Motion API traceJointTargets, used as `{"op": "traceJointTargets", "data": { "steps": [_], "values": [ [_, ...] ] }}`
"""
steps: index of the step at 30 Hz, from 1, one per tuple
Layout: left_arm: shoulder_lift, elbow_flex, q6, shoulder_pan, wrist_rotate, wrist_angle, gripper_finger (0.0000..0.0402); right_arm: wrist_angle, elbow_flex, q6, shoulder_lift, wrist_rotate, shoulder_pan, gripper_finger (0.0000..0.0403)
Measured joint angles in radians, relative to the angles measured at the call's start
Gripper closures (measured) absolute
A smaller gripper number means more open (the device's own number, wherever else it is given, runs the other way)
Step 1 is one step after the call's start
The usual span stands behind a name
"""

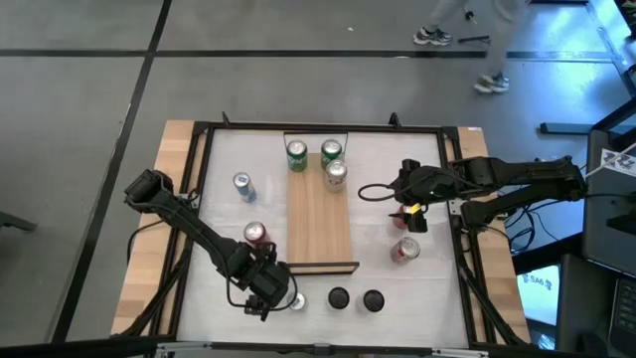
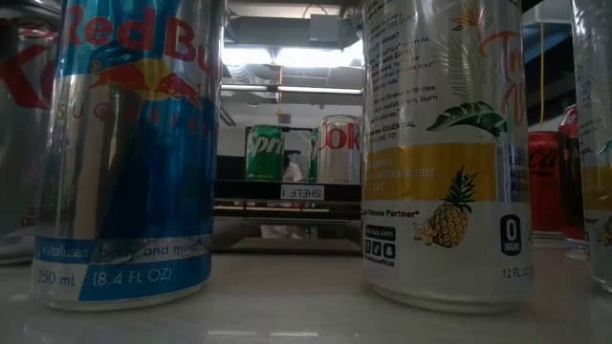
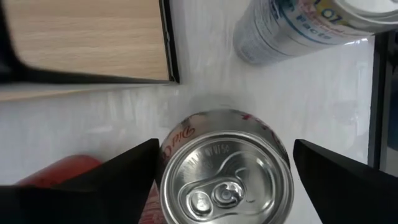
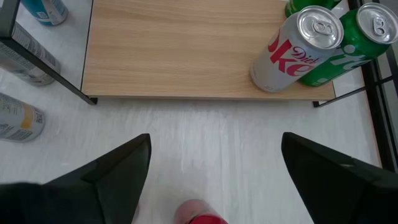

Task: Place canned beverage on shelf
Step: Put the silver soda can on the shelf aligned with the other silver soda can

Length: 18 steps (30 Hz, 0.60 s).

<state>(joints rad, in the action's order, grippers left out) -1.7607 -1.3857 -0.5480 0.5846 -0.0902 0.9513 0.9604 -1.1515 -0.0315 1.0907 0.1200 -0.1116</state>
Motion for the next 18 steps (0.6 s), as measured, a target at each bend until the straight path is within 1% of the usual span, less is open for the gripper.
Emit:
{"op": "traceJointTargets", "data": {
  "steps": [8,15,18],
  "values": [
    [0.001,0.016,-0.001,0.0,0.002,-0.003,0.0082,0.0,0.0,0.0,0.0,0.0,0.0,0.0047],
    [0.005,0.022,-0.003,0.0,0.005,-0.002,0.0101,0.0,0.0,0.0,0.0,0.0,0.0,0.0047],
    [0.005,0.011,-0.025,0.0,0.012,0.008,0.0104,0.0,0.0,0.0,0.0,0.0,0.0,0.0047]
  ]
}}
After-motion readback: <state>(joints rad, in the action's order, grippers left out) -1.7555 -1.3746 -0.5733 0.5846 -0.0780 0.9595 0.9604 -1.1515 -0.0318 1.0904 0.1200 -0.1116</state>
